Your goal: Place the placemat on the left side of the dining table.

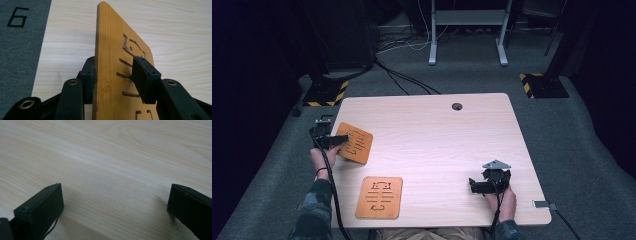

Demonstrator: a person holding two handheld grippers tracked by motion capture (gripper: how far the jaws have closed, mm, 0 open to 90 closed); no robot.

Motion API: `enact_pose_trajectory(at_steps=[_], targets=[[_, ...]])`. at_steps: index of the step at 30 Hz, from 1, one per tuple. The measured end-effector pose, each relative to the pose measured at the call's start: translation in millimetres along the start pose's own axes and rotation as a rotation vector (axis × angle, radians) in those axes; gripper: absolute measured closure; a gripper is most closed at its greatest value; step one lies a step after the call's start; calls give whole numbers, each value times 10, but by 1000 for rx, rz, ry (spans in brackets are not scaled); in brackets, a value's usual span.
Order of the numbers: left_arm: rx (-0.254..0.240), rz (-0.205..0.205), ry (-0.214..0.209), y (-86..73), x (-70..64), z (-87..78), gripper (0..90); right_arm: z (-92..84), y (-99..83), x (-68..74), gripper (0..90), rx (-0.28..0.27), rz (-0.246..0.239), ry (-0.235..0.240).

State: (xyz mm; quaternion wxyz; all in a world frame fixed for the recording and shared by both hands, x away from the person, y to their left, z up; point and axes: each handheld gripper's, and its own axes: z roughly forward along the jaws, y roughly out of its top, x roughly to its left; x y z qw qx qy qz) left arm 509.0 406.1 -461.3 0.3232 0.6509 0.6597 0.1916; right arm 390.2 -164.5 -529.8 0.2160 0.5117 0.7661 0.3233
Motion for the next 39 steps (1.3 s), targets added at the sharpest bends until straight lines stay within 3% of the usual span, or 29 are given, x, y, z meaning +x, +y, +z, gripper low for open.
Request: enact_pose_trajectory(at_steps=[10, 19, 39], targets=[[-1, -20, -13, -51, 58, 41, 512, 0, 0, 0, 0, 0, 0, 0], [20, -2, 2, -55, 67, 73, 474, 0, 0, 0, 0, 0, 0, 0], [50, -17, -5, -98, 120, 157, 419, 0, 0, 0, 0, 0, 0, 0]])
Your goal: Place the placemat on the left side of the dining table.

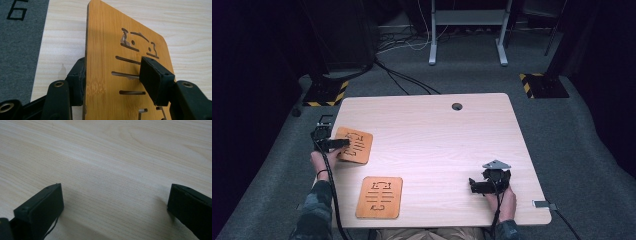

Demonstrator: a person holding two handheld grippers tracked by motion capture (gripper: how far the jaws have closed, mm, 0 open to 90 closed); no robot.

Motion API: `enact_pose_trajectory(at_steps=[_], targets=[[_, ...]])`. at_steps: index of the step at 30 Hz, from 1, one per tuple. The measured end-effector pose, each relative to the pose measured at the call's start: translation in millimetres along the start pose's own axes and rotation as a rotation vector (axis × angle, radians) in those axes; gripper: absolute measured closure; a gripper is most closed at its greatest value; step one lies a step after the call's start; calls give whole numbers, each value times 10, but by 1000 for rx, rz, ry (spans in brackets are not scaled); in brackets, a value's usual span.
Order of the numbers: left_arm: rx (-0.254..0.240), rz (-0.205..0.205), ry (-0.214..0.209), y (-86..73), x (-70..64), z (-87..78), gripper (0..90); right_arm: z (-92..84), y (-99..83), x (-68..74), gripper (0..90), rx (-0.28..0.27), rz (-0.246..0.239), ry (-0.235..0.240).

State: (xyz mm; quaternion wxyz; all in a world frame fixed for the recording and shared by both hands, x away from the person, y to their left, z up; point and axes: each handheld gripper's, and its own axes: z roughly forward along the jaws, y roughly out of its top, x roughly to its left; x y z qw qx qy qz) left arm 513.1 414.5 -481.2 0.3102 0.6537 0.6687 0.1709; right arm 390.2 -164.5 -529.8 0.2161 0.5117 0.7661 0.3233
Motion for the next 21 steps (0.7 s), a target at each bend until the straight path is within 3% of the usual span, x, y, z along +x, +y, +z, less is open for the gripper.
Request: enact_pose_trajectory(at_steps=[11, 19, 21], targets=[[7, -20, -9, -5, 8, 48, 409, 0, 0, 1, 0, 0, 1, 0], [22, -8, -12, -12, 13, 82, 391, 1, 0, 1, 0, 0, 1, 0], [22, -28, -7, -20, 0, 91, 388, 1, 0, 0, 0, 0, 1, 0]])
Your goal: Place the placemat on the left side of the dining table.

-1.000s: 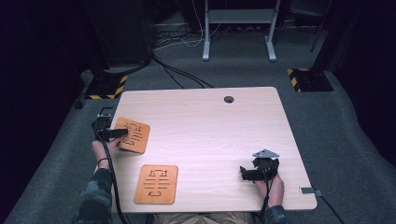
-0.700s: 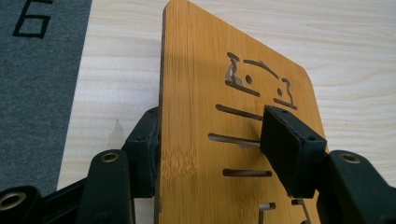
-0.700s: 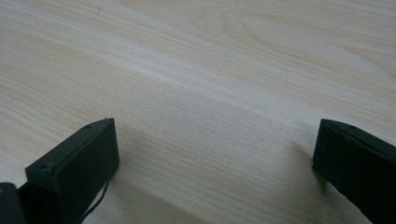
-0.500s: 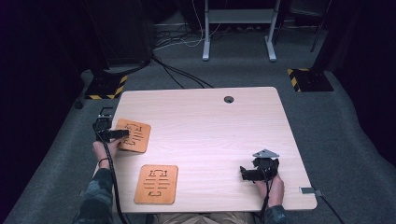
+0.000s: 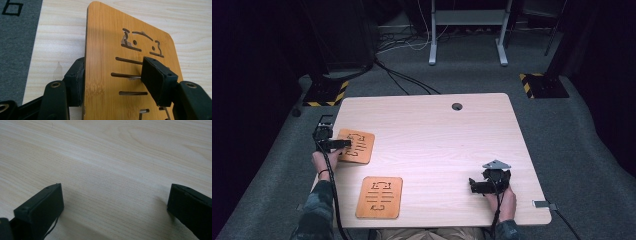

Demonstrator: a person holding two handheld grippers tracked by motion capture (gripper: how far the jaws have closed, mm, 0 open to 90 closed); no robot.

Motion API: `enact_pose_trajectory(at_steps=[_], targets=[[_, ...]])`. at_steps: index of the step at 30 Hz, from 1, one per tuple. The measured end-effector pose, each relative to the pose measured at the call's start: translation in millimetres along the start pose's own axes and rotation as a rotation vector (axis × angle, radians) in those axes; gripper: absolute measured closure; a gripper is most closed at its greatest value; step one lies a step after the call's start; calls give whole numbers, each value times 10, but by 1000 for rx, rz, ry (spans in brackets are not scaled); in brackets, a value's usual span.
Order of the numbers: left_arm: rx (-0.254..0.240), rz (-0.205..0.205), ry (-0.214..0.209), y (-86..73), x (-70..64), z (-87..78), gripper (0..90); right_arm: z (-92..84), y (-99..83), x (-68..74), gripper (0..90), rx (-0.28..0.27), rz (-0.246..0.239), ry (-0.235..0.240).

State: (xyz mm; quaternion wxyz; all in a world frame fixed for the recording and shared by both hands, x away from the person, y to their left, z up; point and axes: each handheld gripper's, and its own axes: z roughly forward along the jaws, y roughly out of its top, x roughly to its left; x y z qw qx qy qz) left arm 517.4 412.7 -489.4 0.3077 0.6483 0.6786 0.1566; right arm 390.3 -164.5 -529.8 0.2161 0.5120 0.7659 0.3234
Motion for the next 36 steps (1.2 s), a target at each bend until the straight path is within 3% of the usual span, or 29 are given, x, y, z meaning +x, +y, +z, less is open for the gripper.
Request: enact_pose_trajectory(at_steps=[8, 20, 23, 29, 34, 36], targets=[[7, 16, -2, 0, 6, 24, 380, 0, 0, 0, 0, 0, 0, 0], [20, -1, 11, -22, 18, 82, 360, 0, 0, 0, 0, 0, 0, 0], [41, 16, 36, -28, 12, 98, 346, -1, 0, 0, 0, 1, 1, 0], [34, -2, 48, -28, 2, 116, 265, -1, 0, 0, 0, 1, 2, -1], [25, -30, 32, -40, 16, 95, 181, 0, 1, -2, 0, 2, 2, -2], [32, -15, 27, -40, 22, 62, 154, -1, 1, -3, 0, 3, 2, 2]])
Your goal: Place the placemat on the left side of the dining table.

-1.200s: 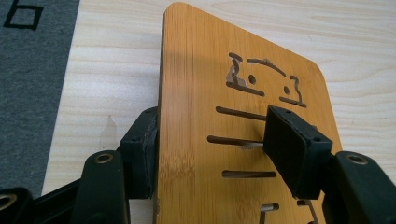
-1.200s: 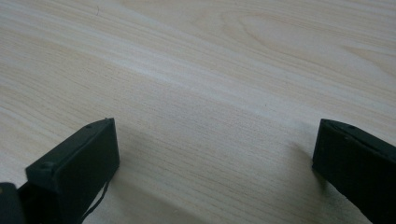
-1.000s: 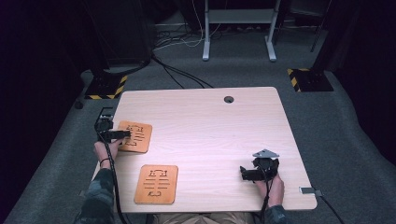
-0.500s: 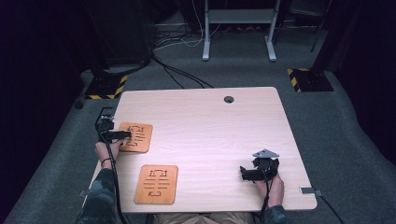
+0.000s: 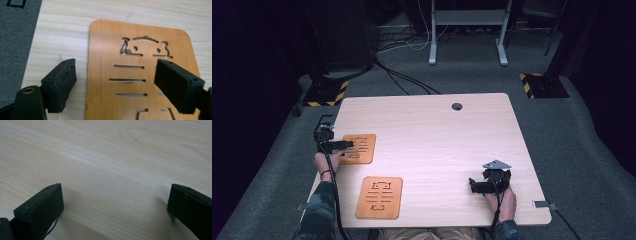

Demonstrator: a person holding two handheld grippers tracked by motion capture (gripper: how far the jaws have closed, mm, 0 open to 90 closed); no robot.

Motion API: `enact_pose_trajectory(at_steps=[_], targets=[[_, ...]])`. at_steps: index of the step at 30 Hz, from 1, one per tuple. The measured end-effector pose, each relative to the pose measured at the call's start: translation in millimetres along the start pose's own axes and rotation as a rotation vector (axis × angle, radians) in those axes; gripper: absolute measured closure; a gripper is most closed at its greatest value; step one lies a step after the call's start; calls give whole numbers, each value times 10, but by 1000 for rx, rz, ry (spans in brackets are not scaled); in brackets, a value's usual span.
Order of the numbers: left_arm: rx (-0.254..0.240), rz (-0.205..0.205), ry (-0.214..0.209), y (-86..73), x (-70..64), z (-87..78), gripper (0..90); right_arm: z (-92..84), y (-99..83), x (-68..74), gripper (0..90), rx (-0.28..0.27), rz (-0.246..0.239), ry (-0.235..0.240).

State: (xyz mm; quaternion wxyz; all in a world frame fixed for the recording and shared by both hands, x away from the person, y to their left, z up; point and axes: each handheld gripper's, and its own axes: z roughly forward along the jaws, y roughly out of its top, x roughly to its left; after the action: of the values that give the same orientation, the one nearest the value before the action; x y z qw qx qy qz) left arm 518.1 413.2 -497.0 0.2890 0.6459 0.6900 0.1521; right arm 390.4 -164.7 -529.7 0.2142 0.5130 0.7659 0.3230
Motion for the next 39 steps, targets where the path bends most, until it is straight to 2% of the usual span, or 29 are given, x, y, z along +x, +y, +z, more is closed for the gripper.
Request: enact_pose_trajectory(at_steps=[3, 5, 7, 8, 11, 14, 17, 20, 24, 29, 32, 39], targets=[[-22, -1, -12, -11, -22, -39, 124, 0, 1, -1, 0, 0, 0, -1], [-22, 34, -1, -27, -38, -61, 98, 1, 2, -3, 0, 0, -1, -1], [-35, 18, -31, -71, -41, -78, 82, 1, 1, -3, 0, 0, -1, -3], [-27, 23, -36, -80, -37, -84, 75, 1, 0, -1, 0, -1, 1, -4], [-46, 31, -46, -139, -48, -131, 65, 1, 0, -2, 0, -1, 1, -5], [-50, 38, -74, -195, -59, -192, 53, 1, 0, -2, 0, 0, 1, -5], [-75, 84, -72, -238, -86, -290, 48, 1, 0, -2, 0, 0, 1, -5], [-96, 105, -85, -300, -136, -384, 46, 1, 0, -2, 0, -1, 1, -5], [-113, 149, -102, -425, -192, -506, 40, 1, 0, -2, 0, 0, 1, -5], [-128, 178, -116, -592, -228, -674, 31, 1, 0, -2, 0, 0, 1, -5], [-145, 201, -105, -696, -250, -759, 31, 1, 0, -2, 0, -1, 1, -5], [-150, 202, -86, -1014, -205, -803, 29, 1, 0, -1, 0, 0, 1, -5]])
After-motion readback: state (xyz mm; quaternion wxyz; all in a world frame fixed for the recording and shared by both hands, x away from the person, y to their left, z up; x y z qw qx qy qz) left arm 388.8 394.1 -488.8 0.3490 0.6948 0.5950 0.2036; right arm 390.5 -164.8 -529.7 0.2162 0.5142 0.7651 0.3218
